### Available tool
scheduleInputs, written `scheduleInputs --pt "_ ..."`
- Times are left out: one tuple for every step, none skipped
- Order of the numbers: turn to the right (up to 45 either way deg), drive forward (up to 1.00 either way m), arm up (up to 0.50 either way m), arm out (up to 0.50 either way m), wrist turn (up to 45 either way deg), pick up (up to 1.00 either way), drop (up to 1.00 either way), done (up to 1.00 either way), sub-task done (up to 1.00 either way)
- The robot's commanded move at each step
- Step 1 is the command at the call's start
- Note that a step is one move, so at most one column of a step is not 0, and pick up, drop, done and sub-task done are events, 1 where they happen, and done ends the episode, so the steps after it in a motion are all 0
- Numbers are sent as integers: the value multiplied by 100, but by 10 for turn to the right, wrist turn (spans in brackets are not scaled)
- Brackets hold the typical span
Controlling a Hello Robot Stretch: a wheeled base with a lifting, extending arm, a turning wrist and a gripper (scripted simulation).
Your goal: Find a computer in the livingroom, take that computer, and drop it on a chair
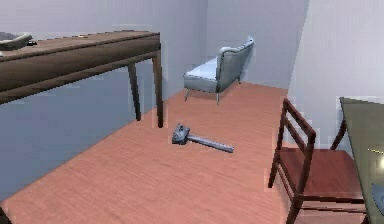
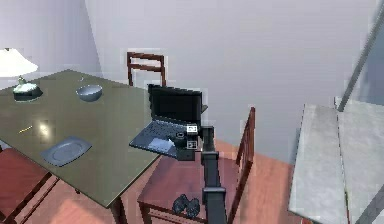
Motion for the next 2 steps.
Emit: scheduleInputs --pt "0 0 24 0 0 0 0 0 0" --pt "0 0 0 0 -450 0 0 0 0"
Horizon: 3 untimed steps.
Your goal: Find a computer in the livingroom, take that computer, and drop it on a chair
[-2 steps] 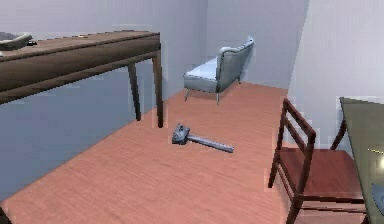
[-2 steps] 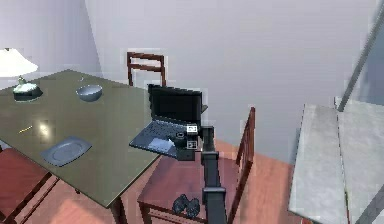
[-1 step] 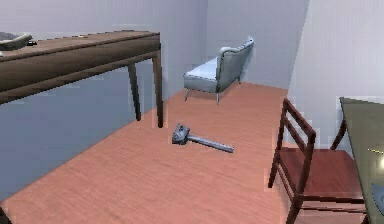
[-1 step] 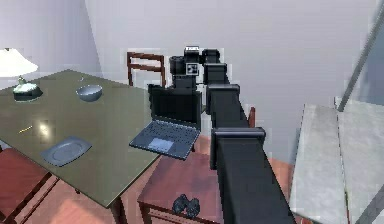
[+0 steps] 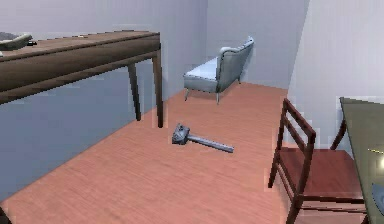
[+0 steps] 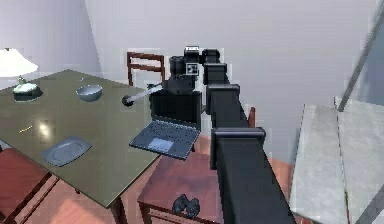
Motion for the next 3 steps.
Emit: scheduleInputs --pt "0 0 0 0 -450 0 0 0 0" --pt "0 0 0 0 -360 0 0 0 0" --pt "0 0 0 -40 0 0 0 0 0"
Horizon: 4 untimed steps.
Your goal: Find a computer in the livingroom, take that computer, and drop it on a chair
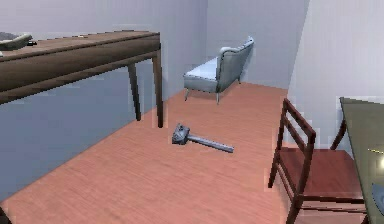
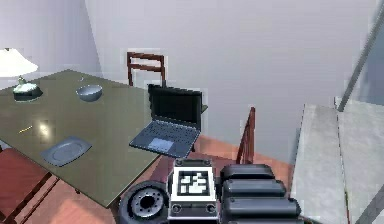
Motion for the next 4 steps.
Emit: scheduleInputs --pt "0 0 0 48 0 0 0 0 0" --pt "0 0 0 0 450 0 0 0 0" --pt "0 0 0 0 450 0 0 0 0" --pt "0 0 0 0 390 0 0 0 0"
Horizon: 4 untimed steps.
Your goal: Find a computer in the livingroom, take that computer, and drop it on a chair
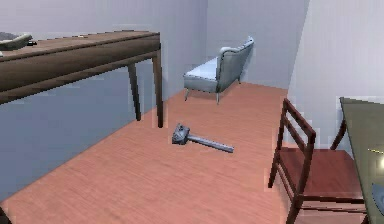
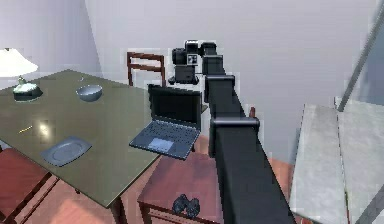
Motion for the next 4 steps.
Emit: scheduleInputs --pt "0 0 -10 0 0 0 0 0 0" --pt "0 0 -32 0 0 0 0 0 0" --pt "0 0 0 0 0 100 0 0 0" --pt "0 0 10 0 0 0 0 0 0"
